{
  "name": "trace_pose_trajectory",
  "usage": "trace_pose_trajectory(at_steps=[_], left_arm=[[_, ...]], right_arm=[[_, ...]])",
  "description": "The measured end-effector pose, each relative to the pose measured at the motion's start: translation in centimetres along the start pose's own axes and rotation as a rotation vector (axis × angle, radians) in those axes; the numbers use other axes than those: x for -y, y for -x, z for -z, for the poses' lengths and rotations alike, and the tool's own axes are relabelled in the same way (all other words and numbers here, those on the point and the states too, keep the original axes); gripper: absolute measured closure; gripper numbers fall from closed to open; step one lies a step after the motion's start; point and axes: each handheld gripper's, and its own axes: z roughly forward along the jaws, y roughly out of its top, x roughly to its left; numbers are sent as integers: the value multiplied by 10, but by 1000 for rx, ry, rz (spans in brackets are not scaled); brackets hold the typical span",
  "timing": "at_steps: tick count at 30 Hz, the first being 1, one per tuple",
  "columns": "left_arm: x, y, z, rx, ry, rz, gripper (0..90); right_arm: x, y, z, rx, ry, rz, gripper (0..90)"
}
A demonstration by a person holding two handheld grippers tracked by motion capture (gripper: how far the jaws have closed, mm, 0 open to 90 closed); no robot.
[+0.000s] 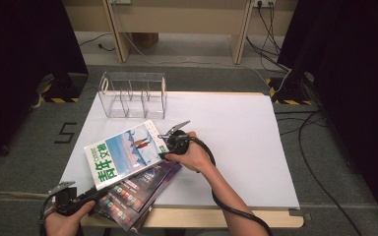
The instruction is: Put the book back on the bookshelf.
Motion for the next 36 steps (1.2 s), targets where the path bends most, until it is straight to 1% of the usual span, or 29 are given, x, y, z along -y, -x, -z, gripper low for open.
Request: trace_pose_trajectory(at_steps=[1,2,3,6,7,8,11,14,15,16,17,18,19,21,22,23,24,25,26,27,28,29,30,31,32,36], left_arm=[[0,1,0,-2,2,11,484],[0,0,0,0,3,34,485],[-1,0,0,-2,5,47,495],[0,-4,2,2,41,121,581],[1,-4,3,5,60,138,605],[1,-3,4,5,76,139,618],[-4,2,7,-12,132,115,620],[-12,4,11,-7,182,103,628],[-12,5,12,-5,178,105,628],[-12,4,11,-2,180,123,625],[-10,3,10,-2,180,126,626],[-8,3,9,-1,179,143,625],[-7,3,9,6,180,171,626],[-8,2,9,13,185,164,633],[-8,2,9,20,182,166,635],[-7,0,9,31,177,177,635],[-6,-3,8,43,159,183,638],[-4,-5,8,52,136,203,637],[-3,-6,8,61,126,214,630],[-2,-7,8,72,104,219,620],[-1,-6,9,88,84,238,604],[1,-6,9,88,67,233,591],[2,-7,8,84,41,229,570],[4,-7,6,89,13,231,550],[6,-7,4,95,8,246,538],[6,-8,3,98,0,262,533]], right_arm=[[0,0,0,-1,-1,-1,482],[0,0,0,-1,-1,-3,482],[0,-1,-1,-2,3,-12,481],[3,0,-1,3,26,-13,481],[4,-1,-1,4,32,-22,481],[4,-1,-1,5,32,-26,481],[4,-1,-1,5,36,-35,482],[4,0,-1,3,38,-47,484],[5,1,-1,-3,39,-51,484],[5,2,-1,-4,41,-50,484],[5,2,0,-5,41,-50,484],[5,1,-1,-2,45,-47,484],[5,1,-1,5,44,-39,483],[5,1,-1,10,42,-38,483],[5,2,-1,6,42,-42,483],[5,2,-1,5,42,-43,483],[5,2,0,5,42,-39,483],[5,2,0,6,43,-30,483],[5,2,0,5,34,-26,483],[4,1,0,10,33,-22,482],[4,1,0,9,31,-17,482],[3,2,0,9,27,-15,482],[3,2,0,8,25,-16,482],[3,2,0,7,25,-16,482],[3,2,0,8,28,-19,482],[4,1,0,10,31,-23,481]])
